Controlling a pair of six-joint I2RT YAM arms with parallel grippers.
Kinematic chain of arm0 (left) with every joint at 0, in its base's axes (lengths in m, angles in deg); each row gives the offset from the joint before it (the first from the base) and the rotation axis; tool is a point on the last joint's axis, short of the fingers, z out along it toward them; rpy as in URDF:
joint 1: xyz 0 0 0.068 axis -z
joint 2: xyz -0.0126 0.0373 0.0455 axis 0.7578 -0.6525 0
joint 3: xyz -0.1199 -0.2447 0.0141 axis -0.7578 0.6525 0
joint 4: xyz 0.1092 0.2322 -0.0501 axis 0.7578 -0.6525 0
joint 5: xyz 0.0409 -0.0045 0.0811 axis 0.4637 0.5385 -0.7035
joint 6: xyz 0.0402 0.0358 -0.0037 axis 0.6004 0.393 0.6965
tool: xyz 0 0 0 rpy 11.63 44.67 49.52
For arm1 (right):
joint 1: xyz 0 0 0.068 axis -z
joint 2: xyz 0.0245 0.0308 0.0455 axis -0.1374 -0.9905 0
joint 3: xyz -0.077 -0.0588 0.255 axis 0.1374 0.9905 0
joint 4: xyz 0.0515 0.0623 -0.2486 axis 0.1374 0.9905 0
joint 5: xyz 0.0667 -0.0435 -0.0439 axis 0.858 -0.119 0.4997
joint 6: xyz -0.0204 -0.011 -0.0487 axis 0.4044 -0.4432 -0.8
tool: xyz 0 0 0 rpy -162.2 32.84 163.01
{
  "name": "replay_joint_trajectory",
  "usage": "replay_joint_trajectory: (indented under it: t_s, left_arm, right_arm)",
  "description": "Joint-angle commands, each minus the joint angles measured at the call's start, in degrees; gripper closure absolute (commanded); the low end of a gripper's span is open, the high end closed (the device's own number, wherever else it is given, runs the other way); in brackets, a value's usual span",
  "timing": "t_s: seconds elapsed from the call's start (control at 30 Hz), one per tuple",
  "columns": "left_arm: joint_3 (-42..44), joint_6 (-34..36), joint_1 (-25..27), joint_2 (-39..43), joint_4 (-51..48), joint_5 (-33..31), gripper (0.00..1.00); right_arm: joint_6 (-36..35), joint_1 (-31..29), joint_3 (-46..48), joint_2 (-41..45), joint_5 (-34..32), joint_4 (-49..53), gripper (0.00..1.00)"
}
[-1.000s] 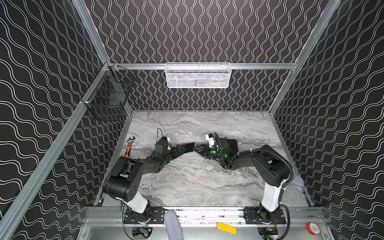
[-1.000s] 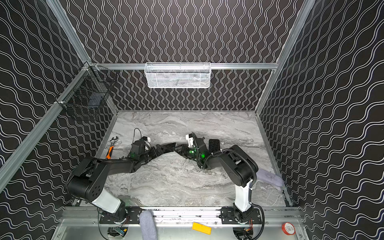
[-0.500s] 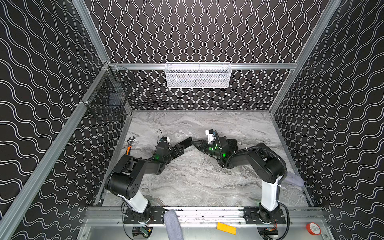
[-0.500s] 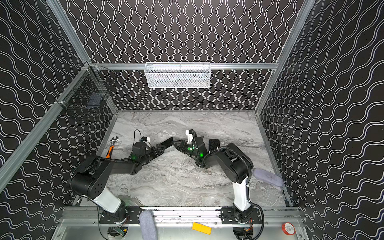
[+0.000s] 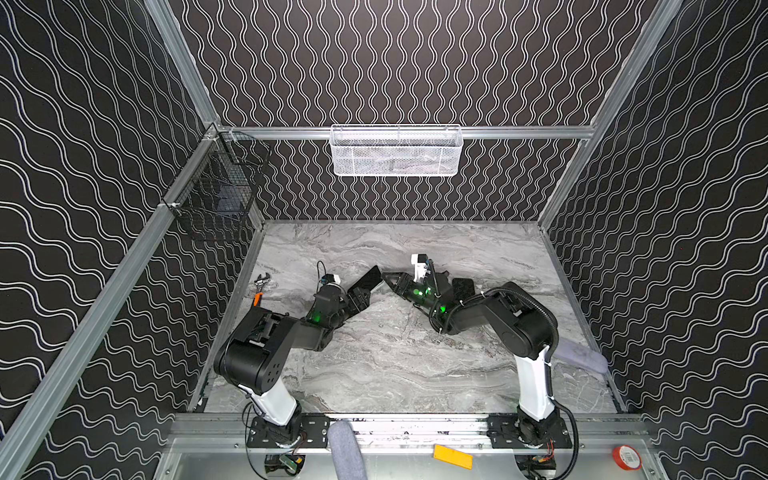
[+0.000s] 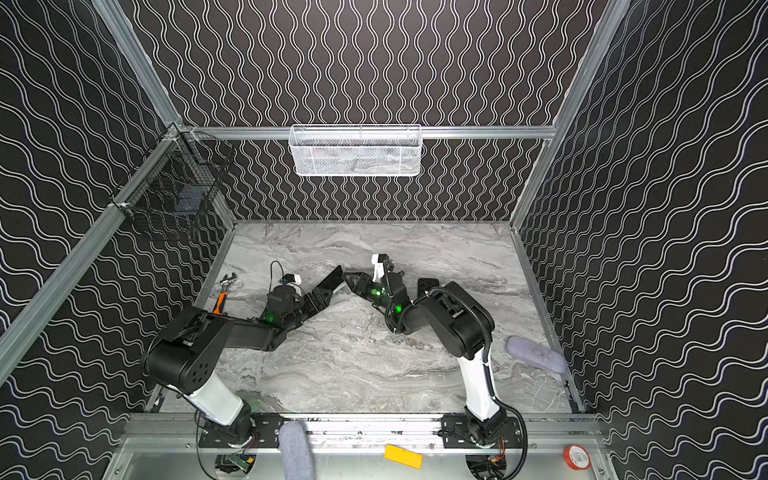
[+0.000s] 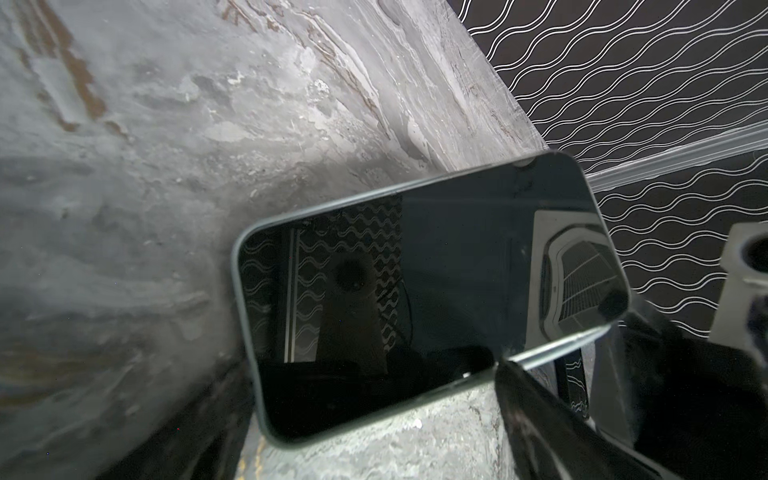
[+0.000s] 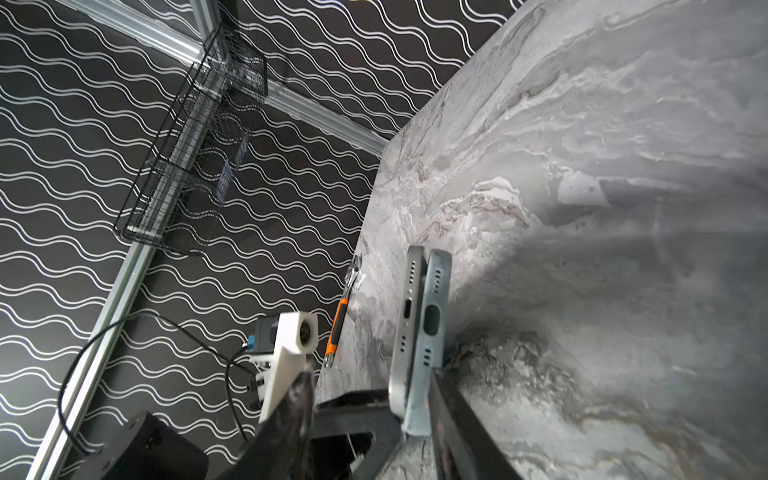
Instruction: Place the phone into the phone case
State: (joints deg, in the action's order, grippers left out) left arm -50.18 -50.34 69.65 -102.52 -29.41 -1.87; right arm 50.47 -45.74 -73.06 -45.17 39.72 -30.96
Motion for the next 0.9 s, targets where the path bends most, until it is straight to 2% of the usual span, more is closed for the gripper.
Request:
replay_joint_trajectory:
  t_s: [0.0,0.17,0.43,0.67,0.87]
  left_arm:
    - [0.5,-4.33,1.76,-1.95,-11.66,16.34,0.06]
    - [0.41,-4.92,2.34,-3.74,-10.09,16.6,0.06]
    - [-0.4,-5.44,3.08,-5.99,-8.45,16.71,0.07]
    - [1.26,-4.9,3.07,-3.63,-9.05,15.02,0.07]
    - [4.03,-6.09,2.89,1.06,-9.72,14.2,0.07]
  right_arm:
    - [4.03,-2.01,-0.51,-1.8,13.53,8.39,0.52]
    - [6.22,-2.09,-1.08,-3.68,13.56,7.17,0.49]
    - [13.5,-2.1,-2.29,-9.06,12.72,3.32,0.47]
    - [9.01,-1.38,-0.78,-6.36,10.47,8.15,0.5]
    - [11.47,0.44,0.32,-6.66,11.11,4.75,0.53]
